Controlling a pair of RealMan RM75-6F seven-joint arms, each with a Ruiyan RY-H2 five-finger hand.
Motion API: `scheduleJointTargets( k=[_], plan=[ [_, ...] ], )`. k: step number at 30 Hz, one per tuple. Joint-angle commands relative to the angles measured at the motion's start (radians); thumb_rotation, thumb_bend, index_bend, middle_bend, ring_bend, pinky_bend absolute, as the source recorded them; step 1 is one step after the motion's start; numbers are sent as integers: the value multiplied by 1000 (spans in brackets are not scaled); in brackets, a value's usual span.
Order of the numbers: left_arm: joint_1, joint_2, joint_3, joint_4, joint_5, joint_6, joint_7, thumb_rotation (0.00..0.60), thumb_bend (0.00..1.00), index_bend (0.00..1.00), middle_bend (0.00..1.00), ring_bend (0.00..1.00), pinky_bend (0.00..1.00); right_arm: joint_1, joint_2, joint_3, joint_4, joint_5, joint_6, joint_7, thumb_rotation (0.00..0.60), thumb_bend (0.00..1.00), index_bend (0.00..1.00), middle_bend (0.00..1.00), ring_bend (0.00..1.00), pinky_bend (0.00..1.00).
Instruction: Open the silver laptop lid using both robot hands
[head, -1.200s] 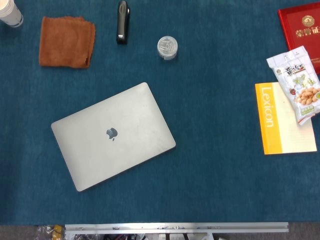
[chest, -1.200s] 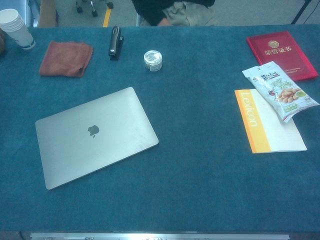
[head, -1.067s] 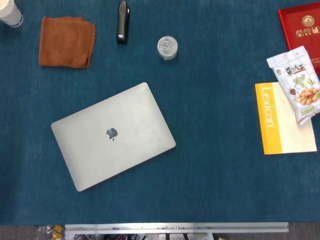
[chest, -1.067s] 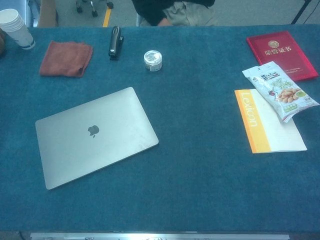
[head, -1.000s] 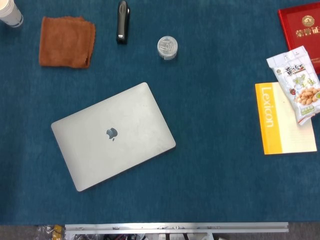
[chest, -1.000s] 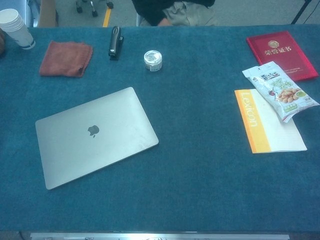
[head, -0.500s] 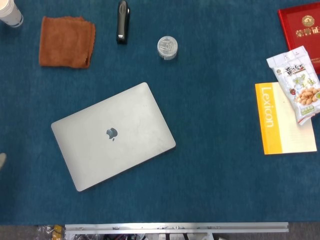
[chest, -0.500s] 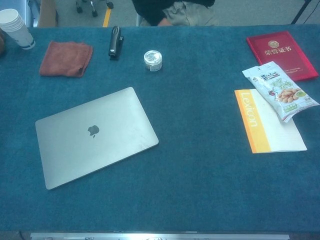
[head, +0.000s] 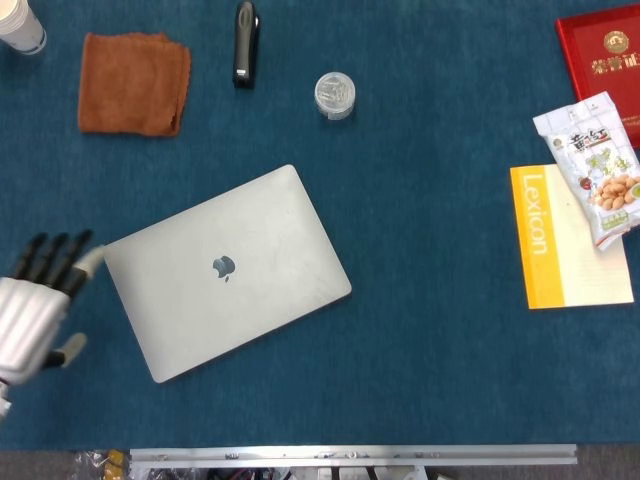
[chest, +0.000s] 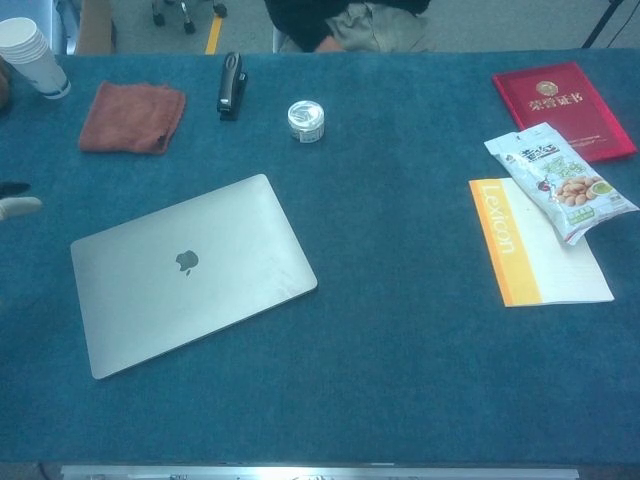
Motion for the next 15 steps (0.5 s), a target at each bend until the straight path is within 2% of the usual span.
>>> scheduleJointTargets(
  k=[1,7,15],
  plan=[
    [-20,-19,13,-23,-6,-41,37,600,227,0,0,0,0,3,-2,3,7,6,-6,6,600,292,0,74,7,64],
    [-37,-61,23,-48,-51,-110,96,536,226,0,0,0,0,8,-1,9,26,21,-17,21,600,291,0,74,7,64],
    [-9,-153,27,-62,-84,-85,144,541,227,0,0,0,0,13,-5,13,59,40,-35,55,600,292,0,72,7,64]
  ],
)
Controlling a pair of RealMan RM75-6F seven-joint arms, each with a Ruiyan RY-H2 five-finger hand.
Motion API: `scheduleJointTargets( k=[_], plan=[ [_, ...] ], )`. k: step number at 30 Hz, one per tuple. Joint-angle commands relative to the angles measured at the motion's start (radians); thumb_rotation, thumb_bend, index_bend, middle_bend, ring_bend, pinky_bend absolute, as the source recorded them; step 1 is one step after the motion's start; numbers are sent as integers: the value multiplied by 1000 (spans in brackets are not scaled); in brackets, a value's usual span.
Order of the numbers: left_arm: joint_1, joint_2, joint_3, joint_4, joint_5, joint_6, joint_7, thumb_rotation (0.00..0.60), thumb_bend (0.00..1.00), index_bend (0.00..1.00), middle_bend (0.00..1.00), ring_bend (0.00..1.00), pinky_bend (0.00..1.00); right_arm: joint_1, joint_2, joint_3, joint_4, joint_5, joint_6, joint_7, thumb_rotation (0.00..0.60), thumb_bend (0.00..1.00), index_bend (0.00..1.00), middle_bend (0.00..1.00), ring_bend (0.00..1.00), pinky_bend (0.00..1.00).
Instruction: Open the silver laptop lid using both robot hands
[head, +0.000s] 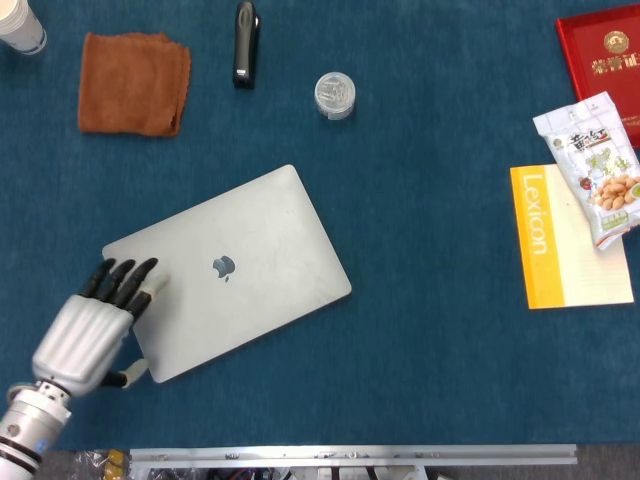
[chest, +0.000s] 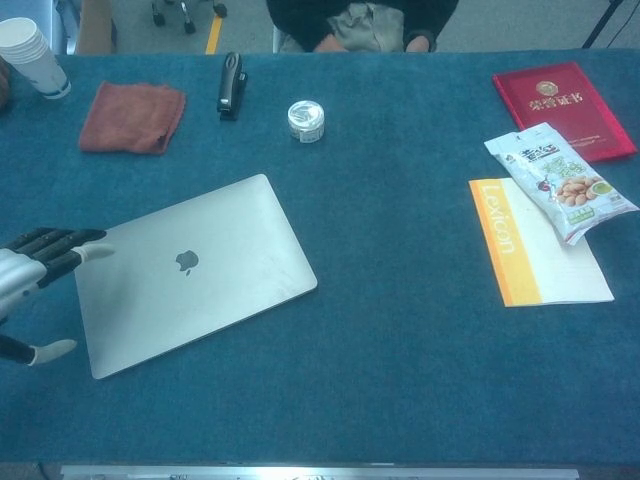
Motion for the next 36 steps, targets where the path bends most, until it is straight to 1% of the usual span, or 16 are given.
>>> scheduleJointTargets(
  k=[1,4,13,23,36],
  plan=[
    [15,-33,2,0,-14,18,14,557,226,0,0,0,0,2,0,3,10,6,-5,10,600,291,0,72,7,64],
    [26,-57,6,13,-26,29,29,582,226,0,0,0,0,5,-1,6,22,12,-12,24,600,291,0,72,7,64],
    [53,-118,29,38,-51,42,51,594,226,0,0,0,0,7,-1,6,48,16,-22,57,600,292,0,71,7,64],
    [64,-173,34,48,-54,54,55,594,226,0,0,0,0,6,12,8,64,14,-24,87,600,291,0,71,7,64],
    [53,-239,30,87,-80,29,72,597,226,0,0,0,0,-4,30,9,76,22,-16,112,600,291,0,72,7,64]
  ],
)
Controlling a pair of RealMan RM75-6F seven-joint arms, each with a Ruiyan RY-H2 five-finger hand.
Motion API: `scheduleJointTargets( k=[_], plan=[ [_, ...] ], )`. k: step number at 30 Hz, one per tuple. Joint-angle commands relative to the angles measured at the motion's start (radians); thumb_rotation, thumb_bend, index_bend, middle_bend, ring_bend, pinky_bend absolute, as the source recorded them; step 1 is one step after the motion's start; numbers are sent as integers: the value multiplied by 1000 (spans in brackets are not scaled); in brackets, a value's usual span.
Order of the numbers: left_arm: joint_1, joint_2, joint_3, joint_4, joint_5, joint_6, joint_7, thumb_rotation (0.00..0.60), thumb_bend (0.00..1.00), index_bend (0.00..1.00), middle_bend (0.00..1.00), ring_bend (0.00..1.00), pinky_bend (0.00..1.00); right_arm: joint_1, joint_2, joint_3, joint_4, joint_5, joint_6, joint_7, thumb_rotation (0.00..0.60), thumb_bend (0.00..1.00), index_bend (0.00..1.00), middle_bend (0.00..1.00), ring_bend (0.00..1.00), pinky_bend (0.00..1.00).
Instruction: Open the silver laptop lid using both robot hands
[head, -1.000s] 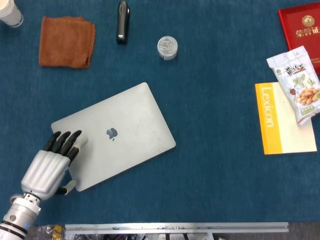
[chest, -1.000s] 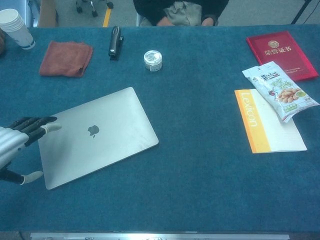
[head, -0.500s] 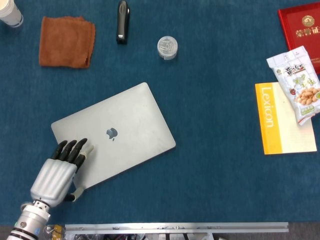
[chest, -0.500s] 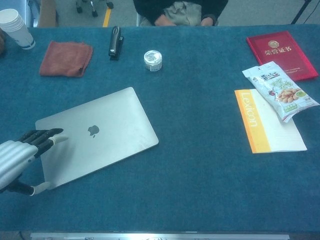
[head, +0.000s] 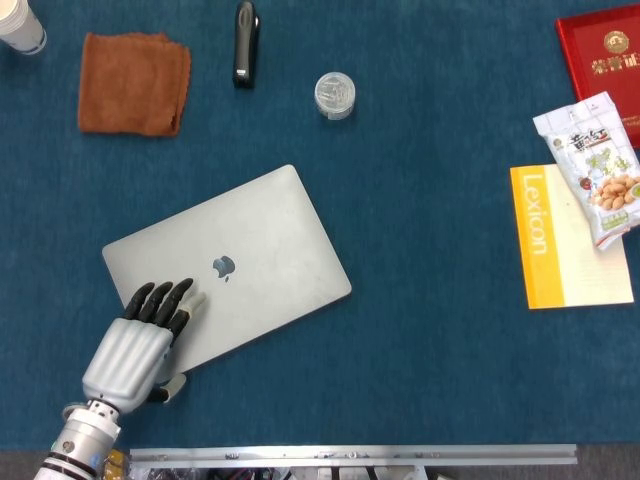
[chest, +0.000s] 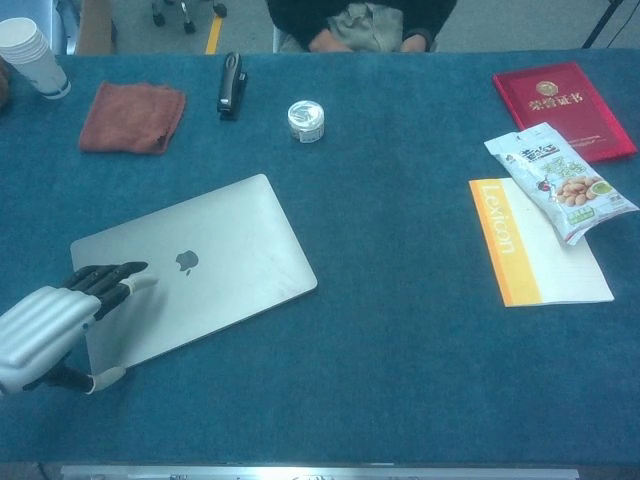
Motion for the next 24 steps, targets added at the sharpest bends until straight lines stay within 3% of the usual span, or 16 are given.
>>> scheduleJointTargets(
  k=[1,24],
  plan=[
    [-2,-9,0,7,-8,-5,2,597,226,0,0,0,0,-2,1,0,1,1,2,1,600,291,0,71,7,64],
    [-35,-34,-18,70,-41,-25,-17,600,226,0,0,0,0,-14,14,2,-15,5,19,-6,600,291,0,71,7,64]
  ],
)
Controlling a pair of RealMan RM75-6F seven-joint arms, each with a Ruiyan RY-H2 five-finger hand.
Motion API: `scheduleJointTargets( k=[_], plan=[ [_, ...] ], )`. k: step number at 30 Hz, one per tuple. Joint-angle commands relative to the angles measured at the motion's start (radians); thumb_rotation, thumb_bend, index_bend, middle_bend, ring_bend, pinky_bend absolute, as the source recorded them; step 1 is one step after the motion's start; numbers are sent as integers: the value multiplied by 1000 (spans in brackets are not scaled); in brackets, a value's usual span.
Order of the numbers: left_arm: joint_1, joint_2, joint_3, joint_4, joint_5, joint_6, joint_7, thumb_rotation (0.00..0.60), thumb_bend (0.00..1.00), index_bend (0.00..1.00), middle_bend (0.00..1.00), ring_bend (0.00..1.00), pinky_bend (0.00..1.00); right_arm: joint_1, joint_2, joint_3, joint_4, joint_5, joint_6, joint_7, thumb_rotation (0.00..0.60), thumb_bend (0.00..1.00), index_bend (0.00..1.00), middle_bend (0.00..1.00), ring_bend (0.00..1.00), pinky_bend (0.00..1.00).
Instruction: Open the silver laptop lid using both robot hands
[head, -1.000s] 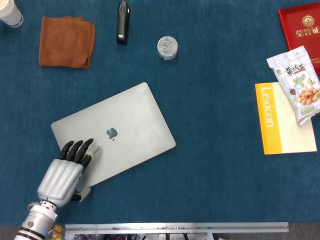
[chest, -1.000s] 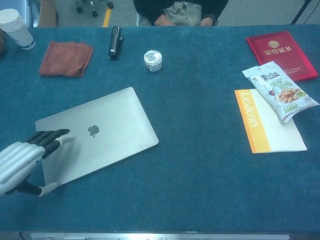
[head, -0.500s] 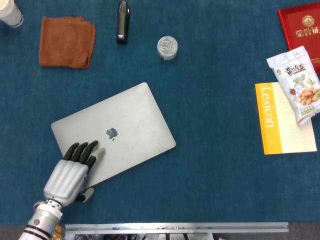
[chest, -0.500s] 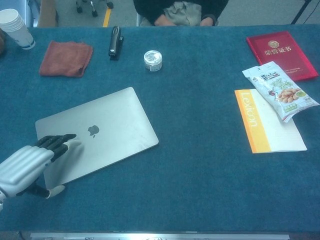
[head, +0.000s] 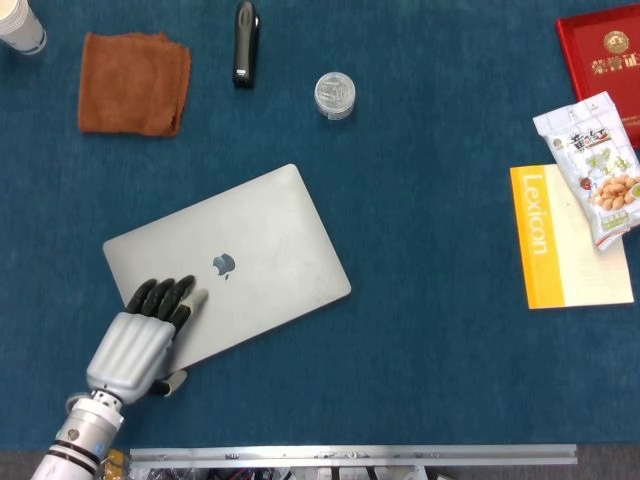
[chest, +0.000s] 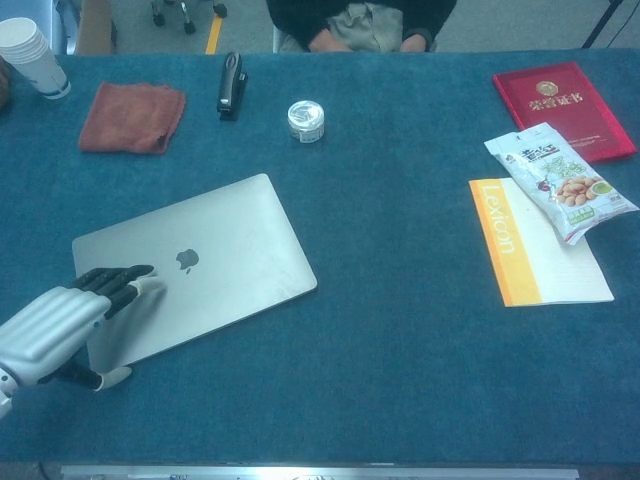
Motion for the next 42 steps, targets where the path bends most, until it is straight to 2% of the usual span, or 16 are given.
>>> scheduleJointTargets(
  k=[1,19,42],
  plan=[
    [-5,1,-5,8,-4,0,-1,600,226,0,0,0,0,-1,2,0,-4,0,2,-4,600,292,0,71,7,64],
    [-62,12,-54,67,-21,-20,-44,600,226,0,0,0,0,-12,17,2,-56,-1,28,-52,600,291,0,71,7,64],
    [-140,8,-85,98,-24,-57,-58,600,226,0,0,0,0,-32,26,5,-98,-1,68,-87,600,292,0,71,7,64]
  ],
)
